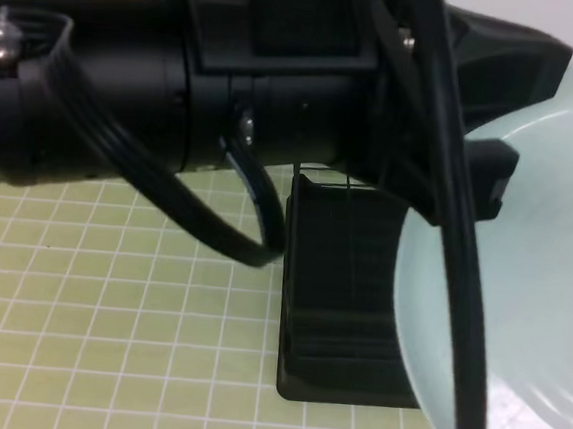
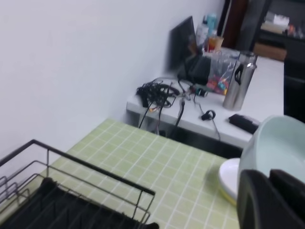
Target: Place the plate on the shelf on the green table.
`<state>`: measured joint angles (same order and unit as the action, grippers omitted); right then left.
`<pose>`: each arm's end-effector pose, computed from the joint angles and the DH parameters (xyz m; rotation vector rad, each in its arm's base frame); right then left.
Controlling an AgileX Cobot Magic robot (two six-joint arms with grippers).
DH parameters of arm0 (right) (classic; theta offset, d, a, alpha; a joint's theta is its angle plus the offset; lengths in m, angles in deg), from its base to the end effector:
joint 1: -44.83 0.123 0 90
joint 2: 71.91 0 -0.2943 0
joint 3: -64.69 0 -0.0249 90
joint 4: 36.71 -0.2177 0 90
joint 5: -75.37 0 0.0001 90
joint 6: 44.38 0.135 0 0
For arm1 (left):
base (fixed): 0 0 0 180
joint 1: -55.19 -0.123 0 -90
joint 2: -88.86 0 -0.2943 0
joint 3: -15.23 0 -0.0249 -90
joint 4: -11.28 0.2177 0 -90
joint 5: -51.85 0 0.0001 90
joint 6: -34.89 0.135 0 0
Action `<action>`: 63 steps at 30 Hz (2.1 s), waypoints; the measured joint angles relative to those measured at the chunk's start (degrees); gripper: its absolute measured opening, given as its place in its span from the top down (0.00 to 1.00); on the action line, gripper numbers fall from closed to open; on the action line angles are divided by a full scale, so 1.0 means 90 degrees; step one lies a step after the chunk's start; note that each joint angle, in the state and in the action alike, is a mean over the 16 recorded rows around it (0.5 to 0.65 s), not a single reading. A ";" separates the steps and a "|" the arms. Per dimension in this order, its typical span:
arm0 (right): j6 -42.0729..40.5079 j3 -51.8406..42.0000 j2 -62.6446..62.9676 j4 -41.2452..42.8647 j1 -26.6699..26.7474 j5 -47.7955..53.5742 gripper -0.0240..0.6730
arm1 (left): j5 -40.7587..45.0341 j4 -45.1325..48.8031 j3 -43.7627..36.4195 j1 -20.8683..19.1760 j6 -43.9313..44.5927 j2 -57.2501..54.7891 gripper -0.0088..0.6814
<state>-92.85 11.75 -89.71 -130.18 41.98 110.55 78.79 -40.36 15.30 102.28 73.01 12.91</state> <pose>0.0235 0.0766 0.3491 -0.0160 1.3296 1.0048 0.1415 -0.2228 0.4782 0.8205 1.5287 -1.0488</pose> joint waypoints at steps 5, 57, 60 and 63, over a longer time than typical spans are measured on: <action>0.0016 -0.0001 -0.0128 -0.0003 0.0000 0.0008 0.23 | -0.0246 -0.0106 0.0000 0.0191 0.0095 0.0000 0.98; -0.5842 0.3474 -0.5204 0.4134 0.0000 -0.1226 0.97 | 0.0986 0.7066 -0.0824 0.0213 -0.3736 0.1656 0.96; -0.6100 0.3959 -0.5822 0.4437 0.0000 -0.1033 0.97 | 0.1052 0.8498 -0.1434 0.0211 -0.5101 0.1965 0.98; -0.6354 0.4453 -0.6396 0.4605 0.0000 -0.0829 0.97 | 0.0968 0.9712 -0.2179 0.0209 -0.6258 0.2291 0.99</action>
<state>-150.03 51.83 -147.28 -88.73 41.98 103.09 87.51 47.04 -4.30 104.16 16.69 33.52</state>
